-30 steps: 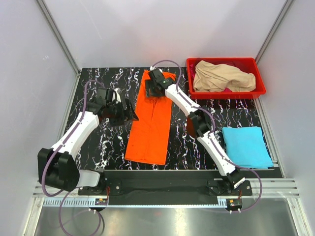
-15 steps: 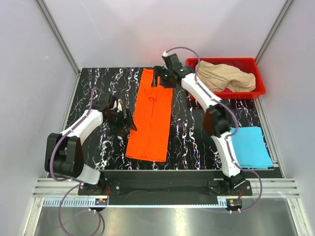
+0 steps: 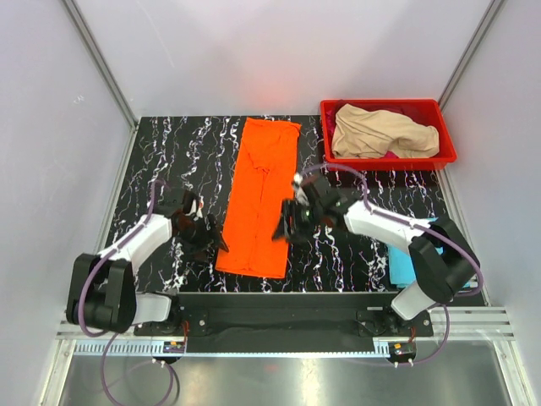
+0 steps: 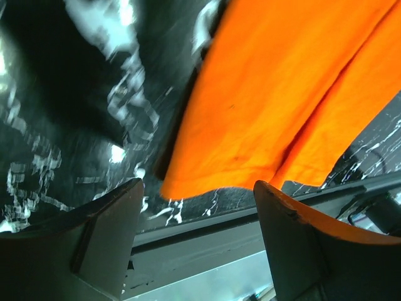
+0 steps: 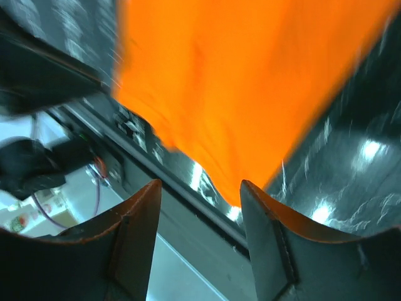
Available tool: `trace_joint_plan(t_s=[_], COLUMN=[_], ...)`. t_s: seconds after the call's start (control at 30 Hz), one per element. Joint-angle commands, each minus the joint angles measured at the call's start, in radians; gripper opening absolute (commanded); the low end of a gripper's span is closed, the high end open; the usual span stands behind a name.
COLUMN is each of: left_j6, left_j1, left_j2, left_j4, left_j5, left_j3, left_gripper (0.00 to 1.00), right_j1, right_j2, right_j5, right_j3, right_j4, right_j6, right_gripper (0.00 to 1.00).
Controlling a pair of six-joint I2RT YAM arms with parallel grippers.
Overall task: Fold and stack the t-shirts
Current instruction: Fold the tshirt
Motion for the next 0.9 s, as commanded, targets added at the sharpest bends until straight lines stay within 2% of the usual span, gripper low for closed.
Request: trace_joint_plan(t_s=[0.0, 0.07, 0.27, 0.37, 0.63, 0.87], left_j6=[-0.095, -0.105, -0.093, -0.096, -0.096, -0.102], left_j1=[0.006, 0.008, 0.009, 0.009, 0.009, 0.009], left_j2=[-0.074, -0.088, -0.080, -0.066, -0.009, 0.020], left_j4=[0.009, 0.011, 0.045, 0.065, 0.075, 0.130], left_j5=[-0.054, -0.057, -0.043, -0.036, -0.043, -0.022], left_j3=[-0.057, -0.078, -0.095, -0.098, -0.103, -0.121], left_gripper=[0.76, 0.75, 0.70, 0.70, 0.56, 0.52], right_j1=[0.065, 0.073, 0.075, 0.076, 0.078, 0.082], right_j2=[-0.120, -0.147, -0.182, -0.162, -0.096, -0.035], right_j5=[-0.020, -0.006, 0.029, 0.024, 0.020, -0.005], right_j3=[-0.179, -0.291, -0.413, -0.425, -0.465, -0.476], right_j4=[0.229, 0.330, 0.392, 0.384, 0.416, 0.473], right_j6=[0.192, 0.260, 0.376, 0.406, 0.455, 0.478], right_gripper=[0.61, 0.61, 0.58, 0.58, 0.54, 0.50])
